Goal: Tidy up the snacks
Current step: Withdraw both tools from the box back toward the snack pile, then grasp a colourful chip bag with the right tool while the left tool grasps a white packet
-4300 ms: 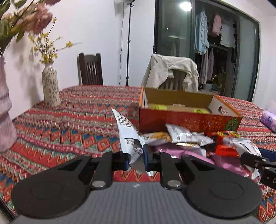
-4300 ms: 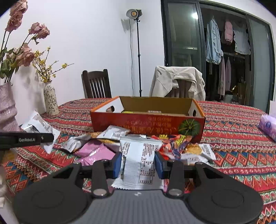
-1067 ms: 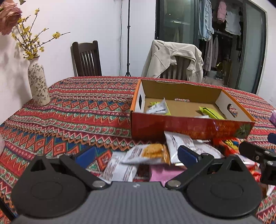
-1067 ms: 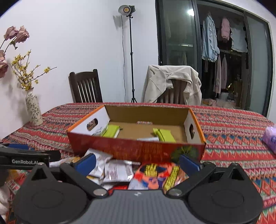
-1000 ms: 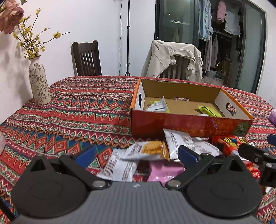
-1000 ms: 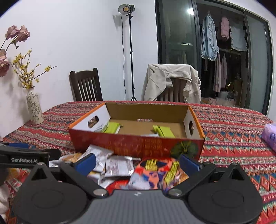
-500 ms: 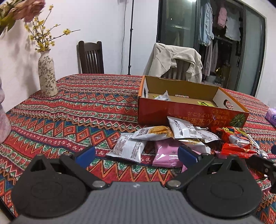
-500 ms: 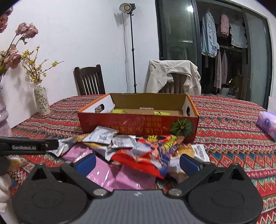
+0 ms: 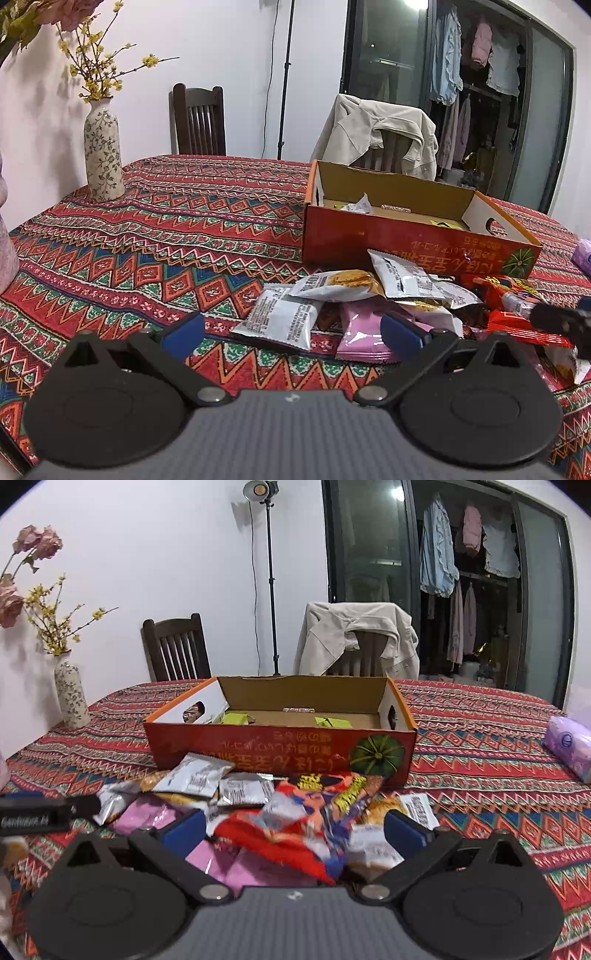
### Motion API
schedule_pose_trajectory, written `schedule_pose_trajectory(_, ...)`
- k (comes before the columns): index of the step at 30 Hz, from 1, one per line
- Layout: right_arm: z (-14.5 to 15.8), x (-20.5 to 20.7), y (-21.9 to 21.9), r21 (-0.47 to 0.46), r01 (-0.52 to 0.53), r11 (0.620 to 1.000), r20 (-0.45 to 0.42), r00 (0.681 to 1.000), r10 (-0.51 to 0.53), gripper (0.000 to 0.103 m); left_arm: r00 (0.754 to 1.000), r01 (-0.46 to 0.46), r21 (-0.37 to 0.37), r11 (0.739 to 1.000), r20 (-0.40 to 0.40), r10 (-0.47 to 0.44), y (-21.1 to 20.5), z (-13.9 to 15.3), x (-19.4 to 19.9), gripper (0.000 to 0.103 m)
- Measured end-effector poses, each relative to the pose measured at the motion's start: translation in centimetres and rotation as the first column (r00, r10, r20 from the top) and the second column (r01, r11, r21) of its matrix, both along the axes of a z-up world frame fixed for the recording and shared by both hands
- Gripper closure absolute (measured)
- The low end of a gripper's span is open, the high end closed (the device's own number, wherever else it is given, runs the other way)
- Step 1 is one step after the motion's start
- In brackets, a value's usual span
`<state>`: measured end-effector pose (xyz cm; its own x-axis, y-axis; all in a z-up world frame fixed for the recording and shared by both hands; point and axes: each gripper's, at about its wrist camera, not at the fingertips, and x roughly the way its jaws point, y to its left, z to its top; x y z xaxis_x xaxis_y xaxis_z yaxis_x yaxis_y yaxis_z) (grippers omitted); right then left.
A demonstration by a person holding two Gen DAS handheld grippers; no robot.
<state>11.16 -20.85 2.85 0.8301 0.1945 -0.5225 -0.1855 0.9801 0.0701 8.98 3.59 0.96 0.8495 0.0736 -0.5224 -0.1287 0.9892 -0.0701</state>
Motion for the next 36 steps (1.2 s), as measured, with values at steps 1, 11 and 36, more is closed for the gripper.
schedule_pose_trajectory(1, 0.0, 0.5, 0.1, -0.002, 0.003, 1.0, -0.004, 1.0, -0.003, 0.003, 1.0, -0.005, 0.0, 1.0, 0.0, 0.005, 0.2, 0.0, 0.0, 0.0)
schedule_pose_trajectory(11, -1.6, 5.9, 1.7, -0.082, 0.066, 0.994, -0.105, 0.992, -0.074, 0.011, 0.999, -0.036, -0.003, 0.999, -0.017, 0.036, 1.7, -0.4, 0.3, 0.0)
schedule_pose_trajectory(36, -2.4, 2.6, -1.6, 0.07, 0.023, 0.997, 0.109, 0.994, -0.031, 0.052, 0.994, -0.026, 0.055, 0.998, -0.104, 0.032, 1.4, -1.2, 3.6, 0.0)
